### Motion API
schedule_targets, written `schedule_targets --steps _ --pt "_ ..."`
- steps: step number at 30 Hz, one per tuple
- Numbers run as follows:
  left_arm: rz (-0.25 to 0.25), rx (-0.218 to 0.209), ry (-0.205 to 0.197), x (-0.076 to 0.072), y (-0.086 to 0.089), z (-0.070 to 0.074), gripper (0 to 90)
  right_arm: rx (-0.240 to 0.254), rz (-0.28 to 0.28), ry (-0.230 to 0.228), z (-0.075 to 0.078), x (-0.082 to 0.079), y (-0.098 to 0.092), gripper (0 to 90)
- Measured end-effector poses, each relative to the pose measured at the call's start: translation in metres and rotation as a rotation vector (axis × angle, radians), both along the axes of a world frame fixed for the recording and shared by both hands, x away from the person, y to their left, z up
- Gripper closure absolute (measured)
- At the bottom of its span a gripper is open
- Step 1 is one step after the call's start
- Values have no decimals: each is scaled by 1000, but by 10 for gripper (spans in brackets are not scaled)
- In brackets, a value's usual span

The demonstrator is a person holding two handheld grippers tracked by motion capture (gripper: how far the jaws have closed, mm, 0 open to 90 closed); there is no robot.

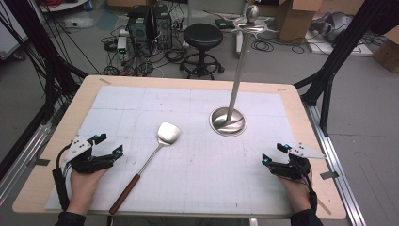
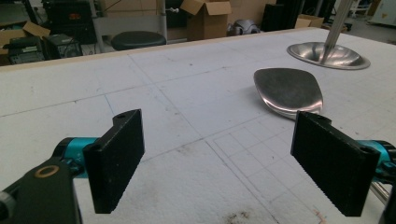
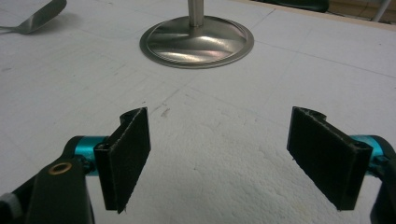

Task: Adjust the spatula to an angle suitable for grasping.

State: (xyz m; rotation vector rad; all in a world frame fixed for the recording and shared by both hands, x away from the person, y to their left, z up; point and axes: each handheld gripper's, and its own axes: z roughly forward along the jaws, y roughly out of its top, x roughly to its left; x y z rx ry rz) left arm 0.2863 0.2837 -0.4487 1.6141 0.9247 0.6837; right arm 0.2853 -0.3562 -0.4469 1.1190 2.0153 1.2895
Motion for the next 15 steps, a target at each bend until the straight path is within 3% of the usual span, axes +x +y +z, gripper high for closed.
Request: schedule_targets --steps 9,12,15 --pt "11 -7 15 1 0 1 159 8 -10 7 0 0 0 182" --pt "13 -37 82 1 0 2 159 12 -11 4 0 0 -1 176" --pt "15 -47 110 1 -1 3 157 12 -8 6 0 0 -1 176"
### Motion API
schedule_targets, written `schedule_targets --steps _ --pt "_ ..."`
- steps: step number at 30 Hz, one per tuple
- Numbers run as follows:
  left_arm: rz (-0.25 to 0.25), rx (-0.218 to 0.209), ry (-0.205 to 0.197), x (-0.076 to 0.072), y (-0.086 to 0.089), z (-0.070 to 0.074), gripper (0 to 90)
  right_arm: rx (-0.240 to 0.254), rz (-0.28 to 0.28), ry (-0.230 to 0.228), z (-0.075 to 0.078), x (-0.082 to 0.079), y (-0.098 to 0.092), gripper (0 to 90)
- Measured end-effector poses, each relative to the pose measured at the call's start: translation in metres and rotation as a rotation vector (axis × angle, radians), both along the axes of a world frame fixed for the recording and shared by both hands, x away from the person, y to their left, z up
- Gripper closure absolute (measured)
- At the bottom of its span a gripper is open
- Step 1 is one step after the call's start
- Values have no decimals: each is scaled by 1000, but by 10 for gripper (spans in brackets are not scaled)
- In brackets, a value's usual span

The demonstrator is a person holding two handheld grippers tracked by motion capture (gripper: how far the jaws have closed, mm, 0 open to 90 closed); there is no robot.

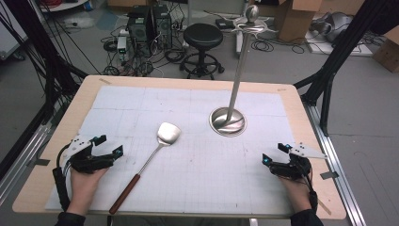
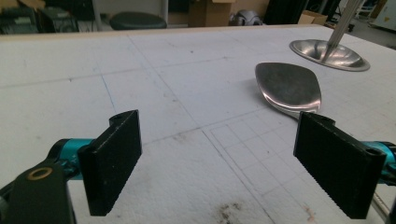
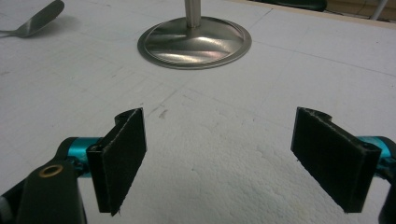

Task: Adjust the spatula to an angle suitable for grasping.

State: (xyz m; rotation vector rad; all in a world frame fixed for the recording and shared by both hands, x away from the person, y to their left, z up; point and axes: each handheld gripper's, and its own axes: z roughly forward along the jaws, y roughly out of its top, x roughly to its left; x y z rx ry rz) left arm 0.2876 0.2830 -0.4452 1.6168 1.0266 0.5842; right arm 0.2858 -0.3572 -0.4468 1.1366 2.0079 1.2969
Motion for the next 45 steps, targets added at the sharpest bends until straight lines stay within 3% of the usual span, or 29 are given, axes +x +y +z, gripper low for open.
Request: schedule_targets --steps 5,14,18,23,29,38,45 --pt "-34 1 7 -1 -6 7 156 -5 2 2 0 0 1 169" --pt "-105 87 60 -2 -33 23 154 -21 5 14 0 1 3 169" --pt "-121 114 74 -3 -45 25 154 -19 8 15 0 1 2 169" --pt "-168 191 112 -4 -71 23 154 -21 9 13 0 1 2 169" --pt "-181 224 146 -6 -91 21 164 -23 10 15 0 2 2 169" --pt "-180 346 236 -6 -112 14 311 -22 12 16 0 2 2 169" --pt "-168 367 285 -4 -112 12 474 -20 14 14 0 2 2 169"
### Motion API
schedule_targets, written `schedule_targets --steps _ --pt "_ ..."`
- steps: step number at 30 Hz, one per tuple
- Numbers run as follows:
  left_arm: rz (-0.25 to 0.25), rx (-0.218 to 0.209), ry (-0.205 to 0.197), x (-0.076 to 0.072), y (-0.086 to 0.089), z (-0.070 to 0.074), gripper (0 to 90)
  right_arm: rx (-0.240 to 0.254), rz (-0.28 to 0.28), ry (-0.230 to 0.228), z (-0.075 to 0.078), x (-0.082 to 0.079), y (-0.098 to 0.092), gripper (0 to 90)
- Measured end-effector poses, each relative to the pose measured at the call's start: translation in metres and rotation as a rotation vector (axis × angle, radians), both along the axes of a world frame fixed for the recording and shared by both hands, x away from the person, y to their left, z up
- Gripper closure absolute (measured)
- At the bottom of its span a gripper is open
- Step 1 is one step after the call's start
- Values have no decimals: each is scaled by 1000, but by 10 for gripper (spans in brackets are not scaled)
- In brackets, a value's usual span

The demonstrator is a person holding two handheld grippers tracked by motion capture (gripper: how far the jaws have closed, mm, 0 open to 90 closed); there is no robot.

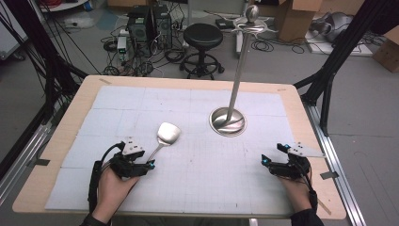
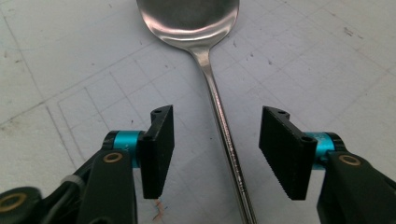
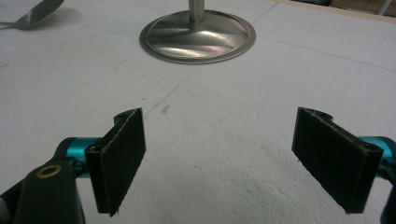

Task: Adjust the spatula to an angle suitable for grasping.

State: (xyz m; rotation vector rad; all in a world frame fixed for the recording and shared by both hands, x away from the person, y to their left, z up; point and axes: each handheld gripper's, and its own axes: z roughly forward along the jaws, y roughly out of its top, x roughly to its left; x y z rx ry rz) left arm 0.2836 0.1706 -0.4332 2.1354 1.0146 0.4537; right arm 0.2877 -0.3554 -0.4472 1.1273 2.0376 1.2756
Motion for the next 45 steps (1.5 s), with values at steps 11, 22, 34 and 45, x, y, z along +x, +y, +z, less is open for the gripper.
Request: schedule_targets --steps 11,22,34,45 --pt "6 35 74 2 -7 -1 656 4 -2 7 0 0 0 170" --pt "32 10 132 9 -4 1 799 1 0 2 0 0 0 169" --pt "-60 -11 90 13 -2 0 837 10 -5 8 0 0 0 170" --pt "-244 -63 -7 24 -21 15 838 57 -48 -13 1 -2 -6 176"
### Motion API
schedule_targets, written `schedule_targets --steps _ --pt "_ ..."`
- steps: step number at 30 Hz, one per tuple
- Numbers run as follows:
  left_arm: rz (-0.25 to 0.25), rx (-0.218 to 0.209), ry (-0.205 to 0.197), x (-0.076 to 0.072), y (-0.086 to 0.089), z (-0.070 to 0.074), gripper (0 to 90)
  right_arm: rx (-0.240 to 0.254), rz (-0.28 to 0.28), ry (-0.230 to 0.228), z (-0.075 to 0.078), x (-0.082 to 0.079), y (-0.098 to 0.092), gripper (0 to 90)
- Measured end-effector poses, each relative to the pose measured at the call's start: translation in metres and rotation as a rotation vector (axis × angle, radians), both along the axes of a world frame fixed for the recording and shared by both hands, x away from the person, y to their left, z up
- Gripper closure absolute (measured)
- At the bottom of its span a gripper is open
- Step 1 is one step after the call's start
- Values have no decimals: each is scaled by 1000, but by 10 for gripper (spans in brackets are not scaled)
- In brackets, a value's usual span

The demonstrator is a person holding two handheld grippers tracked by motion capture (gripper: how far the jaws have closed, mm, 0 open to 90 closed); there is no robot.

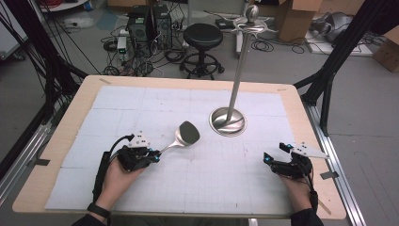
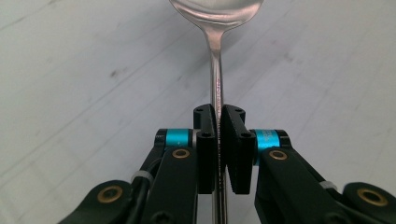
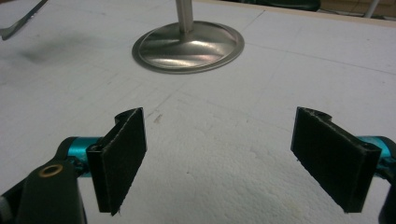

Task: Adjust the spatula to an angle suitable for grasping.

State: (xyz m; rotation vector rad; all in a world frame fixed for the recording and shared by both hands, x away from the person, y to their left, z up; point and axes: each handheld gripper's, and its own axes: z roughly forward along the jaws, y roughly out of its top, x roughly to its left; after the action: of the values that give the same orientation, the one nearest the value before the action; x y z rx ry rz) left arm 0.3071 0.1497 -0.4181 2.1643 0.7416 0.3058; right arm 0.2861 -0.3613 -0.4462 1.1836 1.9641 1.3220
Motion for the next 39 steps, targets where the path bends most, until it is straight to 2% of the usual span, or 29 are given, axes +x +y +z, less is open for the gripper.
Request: schedule_targets --steps 3,4,6,9,10,12,14,15,17,19,21,25,29,32,34,36,37,39 --pt "-70 33 -16 4 -19 4 838 29 -19 -19 1 -1 -2 176" --pt "-93 26 -9 5 -26 4 838 27 -22 -31 1 -1 -2 176" --pt "-149 49 -22 8 -40 6 838 28 -26 -38 1 -1 -1 176" --pt "-218 42 -34 11 -59 5 838 26 -35 -49 2 -3 -1 176" --pt "-239 52 -41 12 -65 5 838 30 -43 -55 3 -3 -1 176" --pt "-253 55 -38 13 -71 5 839 35 -60 -77 5 -5 -3 178" --pt "-299 59 -34 17 -88 4 838 43 -71 -94 6 -6 -4 182" --pt "-299 59 -34 17 -88 4 838 43 -71 -94 6 -6 -4 182" --pt "-334 58 -39 19 -103 1 838 48 -82 -97 7 -7 -5 183" --pt "-344 65 -42 19 -108 1 839 44 -81 -94 8 -8 -4 183" --pt "-390 72 -47 20 -123 0 838 41 -82 -107 9 -9 -3 184" --pt "-445 88 -51 21 -141 -1 838 43 -89 -126 11 -15 -4 192" --pt "-472 95 -63 23 -156 -6 838 38 -102 -132 12 -20 -7 193" --pt "-480 101 -54 24 -163 -8 838 41 -105 -123 12 -22 -9 194" --pt "-513 125 -54 24 -173 -10 837 37 -106 -131 12 -23 -11 194" --pt "-522 131 -58 24 -177 -11 837 34 -108 -135 12 -24 -11 195" --pt "-531 150 -61 23 -184 -14 837 39 -112 -132 12 -25 -12 195" --pt "-535 147 -63 22 -187 -16 836 37 -111 -136 12 -26 -13 195"
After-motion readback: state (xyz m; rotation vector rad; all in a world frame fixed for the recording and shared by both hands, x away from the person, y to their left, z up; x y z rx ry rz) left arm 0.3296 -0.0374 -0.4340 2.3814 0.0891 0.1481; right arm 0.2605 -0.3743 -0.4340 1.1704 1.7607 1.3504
